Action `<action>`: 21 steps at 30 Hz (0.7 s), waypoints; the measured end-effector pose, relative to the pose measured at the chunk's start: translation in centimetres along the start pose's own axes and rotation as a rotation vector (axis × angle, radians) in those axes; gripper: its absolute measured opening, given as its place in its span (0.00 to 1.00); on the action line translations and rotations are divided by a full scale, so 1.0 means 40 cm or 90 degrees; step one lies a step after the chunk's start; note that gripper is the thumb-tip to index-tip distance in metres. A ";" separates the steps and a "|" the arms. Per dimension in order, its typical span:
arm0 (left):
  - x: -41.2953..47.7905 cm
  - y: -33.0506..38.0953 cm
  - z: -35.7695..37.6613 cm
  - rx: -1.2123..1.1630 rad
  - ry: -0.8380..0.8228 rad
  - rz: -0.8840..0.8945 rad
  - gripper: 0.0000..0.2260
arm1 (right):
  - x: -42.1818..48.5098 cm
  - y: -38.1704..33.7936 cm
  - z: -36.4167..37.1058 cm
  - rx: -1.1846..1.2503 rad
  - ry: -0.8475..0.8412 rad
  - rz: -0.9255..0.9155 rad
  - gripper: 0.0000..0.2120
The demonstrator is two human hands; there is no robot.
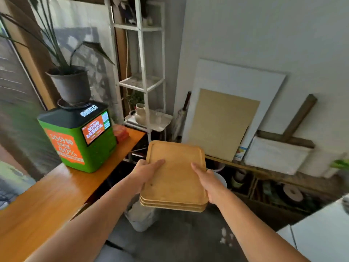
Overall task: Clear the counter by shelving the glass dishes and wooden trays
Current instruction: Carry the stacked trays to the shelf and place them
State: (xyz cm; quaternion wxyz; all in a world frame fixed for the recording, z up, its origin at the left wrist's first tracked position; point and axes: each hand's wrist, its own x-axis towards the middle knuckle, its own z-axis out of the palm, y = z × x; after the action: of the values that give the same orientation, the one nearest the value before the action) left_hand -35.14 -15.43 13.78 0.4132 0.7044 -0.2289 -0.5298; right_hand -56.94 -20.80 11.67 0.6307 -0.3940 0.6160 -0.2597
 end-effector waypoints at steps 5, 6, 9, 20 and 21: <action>0.042 0.064 0.134 0.019 -0.049 0.004 0.32 | 0.063 -0.039 -0.130 0.040 0.000 0.019 0.37; 0.058 0.077 0.151 0.029 -0.056 0.006 0.34 | 0.082 -0.047 -0.145 0.044 0.002 0.024 0.38; 0.114 0.125 0.193 0.053 -0.071 0.014 0.37 | 0.141 -0.081 -0.177 0.054 0.022 0.029 0.40; 0.486 0.334 0.303 0.031 -0.070 0.003 0.37 | 0.509 -0.313 -0.205 -0.006 0.054 -0.003 0.37; 0.526 0.364 0.307 0.025 -0.063 0.004 0.37 | 0.550 -0.349 -0.201 -0.018 0.055 0.000 0.38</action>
State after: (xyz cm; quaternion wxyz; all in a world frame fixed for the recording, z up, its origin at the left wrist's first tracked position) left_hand -37.94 -43.66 12.88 0.3888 0.6850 -0.2614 -0.5579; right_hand -60.31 -47.86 11.05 0.5980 -0.3913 0.6462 -0.2679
